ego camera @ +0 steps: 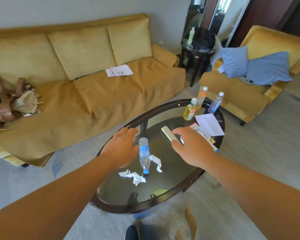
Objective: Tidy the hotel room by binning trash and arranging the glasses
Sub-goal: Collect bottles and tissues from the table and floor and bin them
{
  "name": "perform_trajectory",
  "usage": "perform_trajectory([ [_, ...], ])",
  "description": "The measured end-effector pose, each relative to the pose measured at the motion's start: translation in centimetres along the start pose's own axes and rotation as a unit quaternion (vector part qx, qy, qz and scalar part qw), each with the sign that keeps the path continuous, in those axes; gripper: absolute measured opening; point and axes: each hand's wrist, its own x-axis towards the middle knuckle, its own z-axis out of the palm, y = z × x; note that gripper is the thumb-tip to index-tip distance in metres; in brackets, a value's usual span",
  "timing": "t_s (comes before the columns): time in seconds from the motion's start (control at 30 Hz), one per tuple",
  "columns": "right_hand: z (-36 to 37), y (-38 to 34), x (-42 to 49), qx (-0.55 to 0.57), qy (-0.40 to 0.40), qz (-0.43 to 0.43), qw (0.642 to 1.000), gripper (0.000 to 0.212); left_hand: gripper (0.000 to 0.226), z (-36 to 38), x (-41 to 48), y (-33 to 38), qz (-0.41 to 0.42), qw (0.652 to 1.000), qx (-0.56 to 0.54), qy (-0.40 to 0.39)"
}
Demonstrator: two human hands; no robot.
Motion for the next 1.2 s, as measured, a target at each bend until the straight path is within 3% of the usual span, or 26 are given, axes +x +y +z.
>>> perform_trajectory([
  [0.37,5.5,2.4,8.0,0.028,-0.069,0.043,0.996,0.043,0.049,4.5,7.6,-3.2,-0.019,0.997,-0.016,-0.071],
  [0.63,13.1,6.8,10.8,0.048,-0.161,0.036,0.985,0.045,0.05,14.1,8.3,-6.5,-0.086,0.985,-0.028,-0.149],
  [0.93,21.7,12.3,11.4,0.06,-0.208,0.052,0.975,0.042,0.052,24.9,6.0,-11.2,-0.148,0.96,-0.043,-0.234],
  [1.2,25.6,13.9,11.2,0.068,-0.216,0.061,0.972,0.041,0.064,28.8,7.4,-12.9,-0.191,0.964,0.006,-0.187],
])
